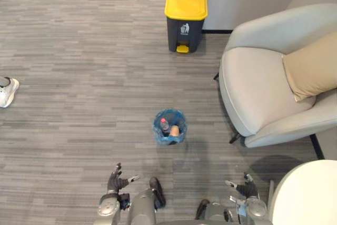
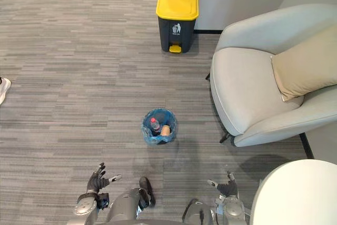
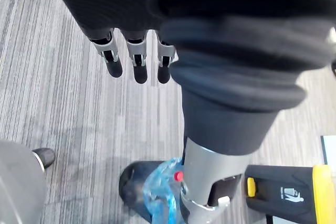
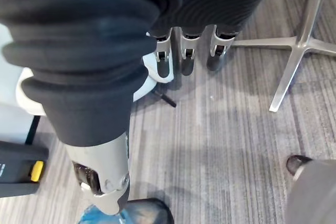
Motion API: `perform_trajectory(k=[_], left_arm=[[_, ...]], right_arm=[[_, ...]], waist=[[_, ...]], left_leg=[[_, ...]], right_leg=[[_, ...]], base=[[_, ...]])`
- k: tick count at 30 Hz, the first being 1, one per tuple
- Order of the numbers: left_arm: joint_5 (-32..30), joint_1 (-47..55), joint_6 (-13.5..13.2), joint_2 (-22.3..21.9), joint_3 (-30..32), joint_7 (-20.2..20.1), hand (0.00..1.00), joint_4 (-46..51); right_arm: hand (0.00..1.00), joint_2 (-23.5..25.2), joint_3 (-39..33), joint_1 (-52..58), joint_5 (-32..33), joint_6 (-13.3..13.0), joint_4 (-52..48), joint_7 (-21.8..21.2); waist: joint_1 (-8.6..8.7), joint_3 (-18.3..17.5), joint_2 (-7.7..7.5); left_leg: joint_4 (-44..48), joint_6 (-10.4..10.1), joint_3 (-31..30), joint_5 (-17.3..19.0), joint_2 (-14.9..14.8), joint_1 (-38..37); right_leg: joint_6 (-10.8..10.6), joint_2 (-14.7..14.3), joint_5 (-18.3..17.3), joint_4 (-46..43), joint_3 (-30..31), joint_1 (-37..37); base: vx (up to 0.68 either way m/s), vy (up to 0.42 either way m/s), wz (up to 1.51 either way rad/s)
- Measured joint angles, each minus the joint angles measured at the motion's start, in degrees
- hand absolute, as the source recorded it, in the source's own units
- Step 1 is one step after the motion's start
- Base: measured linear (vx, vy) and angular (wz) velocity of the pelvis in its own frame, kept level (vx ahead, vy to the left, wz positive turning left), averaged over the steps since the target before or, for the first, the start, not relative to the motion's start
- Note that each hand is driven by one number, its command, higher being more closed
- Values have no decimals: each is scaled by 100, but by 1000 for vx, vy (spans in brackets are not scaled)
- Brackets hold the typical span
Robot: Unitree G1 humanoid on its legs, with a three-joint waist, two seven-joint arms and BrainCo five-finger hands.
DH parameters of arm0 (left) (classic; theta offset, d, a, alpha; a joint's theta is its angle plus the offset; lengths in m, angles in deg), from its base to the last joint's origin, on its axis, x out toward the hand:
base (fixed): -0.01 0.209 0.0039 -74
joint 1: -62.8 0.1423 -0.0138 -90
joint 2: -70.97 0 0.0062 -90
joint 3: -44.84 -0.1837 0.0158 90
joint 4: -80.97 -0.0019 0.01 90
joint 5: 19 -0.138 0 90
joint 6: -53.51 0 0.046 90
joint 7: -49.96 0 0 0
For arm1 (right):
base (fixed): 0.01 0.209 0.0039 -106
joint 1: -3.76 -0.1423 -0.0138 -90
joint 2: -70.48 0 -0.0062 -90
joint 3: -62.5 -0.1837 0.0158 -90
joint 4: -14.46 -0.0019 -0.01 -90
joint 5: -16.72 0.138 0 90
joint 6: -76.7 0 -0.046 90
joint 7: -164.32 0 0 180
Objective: Gather rubbish on tea table into small bin, then transfer packed bag to large trash can.
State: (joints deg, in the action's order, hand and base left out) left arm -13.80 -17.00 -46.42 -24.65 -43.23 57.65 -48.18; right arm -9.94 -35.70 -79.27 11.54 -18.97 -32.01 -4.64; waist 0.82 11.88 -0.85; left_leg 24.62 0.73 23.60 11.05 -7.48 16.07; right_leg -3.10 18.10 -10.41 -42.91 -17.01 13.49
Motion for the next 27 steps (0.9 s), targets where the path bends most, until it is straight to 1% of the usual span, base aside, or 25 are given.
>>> perform_trajectory(k=[1, 2, 3, 4, 5, 6, 7, 8, 9, 10, 11, 12, 13, 14, 15, 16, 17, 18, 19, 21, 22, 23, 24, 25, 27], left_arm=[[-43, -10, 27, 70, 42, 6, 0, 28], [-87, -5, 27, 87, 92, 23, 0, 43], [-94, -6, 29, 103, 101, 25, 0, 43], [-114, -17, 41, 108, 96, 21, 0, 44], [-117, -59, 50, 85, 92, 18, 0, 45], [-118, -79, 52, 52, 92, 17, 0, 42], [-137, -120, 54, -2, 57, 2, 0, 33], [-141, -145, 54, -28, 8, 0, 0, 33], [-144, -186, 54, -93, -33, -5, 0, 30], [-156, -210, 52, -171, -58, -9, 0, 33], [-157, -216, 52, -208, -63, -9, 0, 33], [-181, -216, 52, -258, -82, -9, 0, 43], [-219, -186, 54, -295, -70, -10, 0, 70], [-267, -136, 61, -355, -68, -10, 0, 161], [-269, -125, 66, -438, -96, -11, 0, 267], [-271, -110, 65, -481, -140, -10, 0, 296], [-309, -194, 64, -586, -178, -11, 0, 365], [-320, -237, 52, -627, -184, -10, 0, 401], [-322, -396, 52, -689, -193, -9, 0, 429], [-325, -587, 48, -691, -250, 3, 0, 411], [-325, -630, 44, -693, -269, 9, 0, 397], [-328, -672, 39, -691, -325, 12, 0, 368], [-345, -721, 25, -641, -385, 22, 0, 352], [-373, -860, -7, -601, -464, 30, 0, 294], [-373, -995, -30, -573, -528, 63, 0, 260]], right_arm=[[0, 26, 41, -31, -9, 3, 0, -9], [0, 35, 106, -58, -16, 3, -9, -7], [0, 33, 153, -79, -22, 3, -31, -7], [0, 36, 220, -88, -39, 0, -146, -8], [0, 32, 243, -96, -124, -12, -249, -8], [0, 20, 243, -104, -170, -14, -252, -8], [0, 16, 248, -77, -221, -10, -244, -8], [0, 14, 247, -79, -221, -6, -242, -5], [0, 0, 249, -25, -234, 0, -219, -5], [0, -37, 249, 35, -276, 3, -217, -8], [0, -61, 256, 48, -326, 5, -218, -10], [0, -84, 263, 89, -453, 22, -340, -11], [0, -87, 312, 95, -513, 51, -568, -6], [0, -114, 467, 99, -657, 49, -905, 2], [0, -138, 615, 102, -747, 39, -1175, 16], [0, -149, 665, 111, -829, 36, -1312, 36], [0, -141, 800, 93, -940, 30, -1584, 69], [0, -114, 871, 58, -1039, 27, -1681, 119], [0, -94, 948, -86, -1197, -8, -1786, 152], [0, -117, 1084, -274, -1496, -6, -1783, 227], [0, -136, 1155, -324, -1591, -7, -1786, 268], [0, -150, 1279, -456, -1803, -7, -1802, 305], [0, -136, 1319, -563, -1929, -10, -1806, 348], [0, -78, 1393, -750, -2142, -12, -1846, 423], [0, -93, 1597, -996, -2423, -8, -1841, 518]], waist=[[-3, 91, -36], [-8, 148, -27], [-4, 169, -30], [6, 239, 43], [32, 272, -11], [58, 295, 20], [131, 342, 98], [156, 307, 19], [199, 296, -22], [198, 309, 20], [174, 320, 65], [115, 353, 132], [61, 379, 178], [70, 416, 228], [-1, 426, 240], [-37, 430, 218], [-73, 447, 161], [-97, 471, 118], [-80, 501, 101], [-64, 547, 102], [-70, 549, 106], [-113, 584, 166], [-145, 684, 122], [-151, 827, 49], [-166, 958, 55]], left_leg=[[-11, 9, -9, 45, 19, -111], [-32, 28, -42, 62, 16, -153], [-55, 30, -59, 63, 20, -173], [-97, 29, -146, 62, 39, -190], [-159, 27, -218, 58, 61, -229], [-176, 16, -277, 51, 69, -229], [-215, -37, -442, 20, 160, -225], [-216, -58, -524, 12, 220, -227], [-161, -137, -682, 62, 340, -227], [-72, -226, -855, 138, 374, -227], [-14, -279, -932, 178, 344, -218], [62, -336, -977, 220, 229, -244], [385, -328, -939, 189, 72, -179], [1207, -344, -917, 144, -238, 96], [1754, -319, -914, 15, -473, 233], [1922, -331, -913, -96, -534, 265], [2066, -403, -904, -329, -561, 351], [2066, -371, -887, -327, -557, 389], [1851, -325, -847, -190, -596, 439], [1183, -345, -821, -154, -649, 440], [823, -394, -825, -187, -648, 401], [166, -624, -830, -372, -667, 217], [108, -772, -842, -264, -662, 180], [283, -689, -799, -235, -599, 342], [505, -586, -765, -170, -544, 585]], right_leg=[[-125, -75, -117, -466, 335, 318], [-200, -230, -269, -426, 456, 523], [-193, -298, -319, -297, 483, 602], [-267, -458, -370, 141, 468, 712], [-311, -631, -344, 705, 476, 780], [-368, -715, -301, 1044, 474, 791], [-397, -842, -130, 1709, 622, 784], [-371, -871, -16, 1940, 759, 772], [-252, -897, 306, 2073, 1035, 758], [-90, -904, 564, 1987, 1041, 676], [-59, -915, 547, 1903, 968, 663], [31, -985, 403, 1767, 878, 629], [107, -1043, 301, 1714, 784, 558], [216, -1166, 163, 1597, 658, 431], [306, -1282, 51, 1536, 621, 287], [345, -1298, 10, 1508, 621, 239], [373, -1279, -41, 1522, 632, 183], [389, -1254, -54, 1546, 646, 186], [405, -1254, -64, 1585, 669, 263], [406, -1253, -61, 1573, 689, 412], [405, -1259, -61, 1539, 705, 488], [385, -1353, -72, 1383, 794, 679], [352, -1351, -92, 1221, 917, 808], [335, -1258, -82, 1054, 1002, 1017], [259, -1183, -38, 940, 1120, 1263]], base=[[121, 119, 10], [103, 78, 9], [90, 50, 16], [71, 17, 25], [116, 14, 32], [128, -19, 52], [145, -37, 60], [194, -86, 92], [242, -153, 99], [258, -178, 89], [265, -207, 56], [268, -218, 23], [306, -275, 21], [287, -273, 5], [217, -218, -3], [190, -182, -12], [132, -129, -4], [141, -151, 2], [86, -99, 3], [36, -40, 1], [37, 47, -26], [36, 118, -43], [4, 136, -45], [-61, 154, -24], [-110, 134, -17]])
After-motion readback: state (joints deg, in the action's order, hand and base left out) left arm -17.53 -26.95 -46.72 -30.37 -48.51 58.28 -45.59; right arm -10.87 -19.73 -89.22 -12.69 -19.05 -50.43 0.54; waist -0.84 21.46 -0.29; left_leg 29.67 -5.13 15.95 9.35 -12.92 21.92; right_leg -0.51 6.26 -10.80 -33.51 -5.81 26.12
